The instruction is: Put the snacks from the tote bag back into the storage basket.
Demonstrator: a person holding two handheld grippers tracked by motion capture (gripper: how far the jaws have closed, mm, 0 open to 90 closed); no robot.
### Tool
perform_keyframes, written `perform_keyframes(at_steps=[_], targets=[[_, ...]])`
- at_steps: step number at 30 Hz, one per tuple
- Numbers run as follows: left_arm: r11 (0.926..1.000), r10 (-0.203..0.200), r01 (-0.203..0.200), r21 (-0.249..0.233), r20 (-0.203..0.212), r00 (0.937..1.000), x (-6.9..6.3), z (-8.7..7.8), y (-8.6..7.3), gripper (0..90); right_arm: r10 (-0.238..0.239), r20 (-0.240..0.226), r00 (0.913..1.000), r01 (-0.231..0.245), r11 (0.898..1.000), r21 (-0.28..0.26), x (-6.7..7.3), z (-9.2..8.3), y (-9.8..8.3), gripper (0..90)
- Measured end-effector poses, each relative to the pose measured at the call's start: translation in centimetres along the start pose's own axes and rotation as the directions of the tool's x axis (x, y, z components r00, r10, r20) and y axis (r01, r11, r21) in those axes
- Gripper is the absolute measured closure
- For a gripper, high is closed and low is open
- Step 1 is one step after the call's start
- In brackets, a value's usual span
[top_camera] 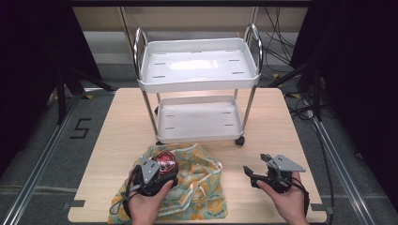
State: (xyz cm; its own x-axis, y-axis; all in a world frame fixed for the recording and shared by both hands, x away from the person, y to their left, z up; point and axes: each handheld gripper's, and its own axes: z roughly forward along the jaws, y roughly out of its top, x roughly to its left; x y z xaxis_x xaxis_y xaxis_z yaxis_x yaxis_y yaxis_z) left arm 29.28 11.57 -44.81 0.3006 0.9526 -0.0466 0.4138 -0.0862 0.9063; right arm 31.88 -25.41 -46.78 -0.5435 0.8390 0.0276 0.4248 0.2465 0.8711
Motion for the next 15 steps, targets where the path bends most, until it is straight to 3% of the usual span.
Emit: perform_keyframes(at_steps=[9, 15], targets=[[1.0, -0.003, 0.003, 0.003, -0.004, 1.0, 0.21, 0.23, 0.23, 22.5, 0.018, -0.006, 0.9998, -0.018, 1.0, -0.013, 0.13, 0.15, 0.06, 21.6], [1.0, -0.007, 0.007, 0.005, -0.007, 0.9999, 0.27, 0.39, 0.3, 22.5, -0.001, -0.006, 1.0, 0.001, 1.0, -0.004, 0.06, 0.09, 0.02, 21.6]])
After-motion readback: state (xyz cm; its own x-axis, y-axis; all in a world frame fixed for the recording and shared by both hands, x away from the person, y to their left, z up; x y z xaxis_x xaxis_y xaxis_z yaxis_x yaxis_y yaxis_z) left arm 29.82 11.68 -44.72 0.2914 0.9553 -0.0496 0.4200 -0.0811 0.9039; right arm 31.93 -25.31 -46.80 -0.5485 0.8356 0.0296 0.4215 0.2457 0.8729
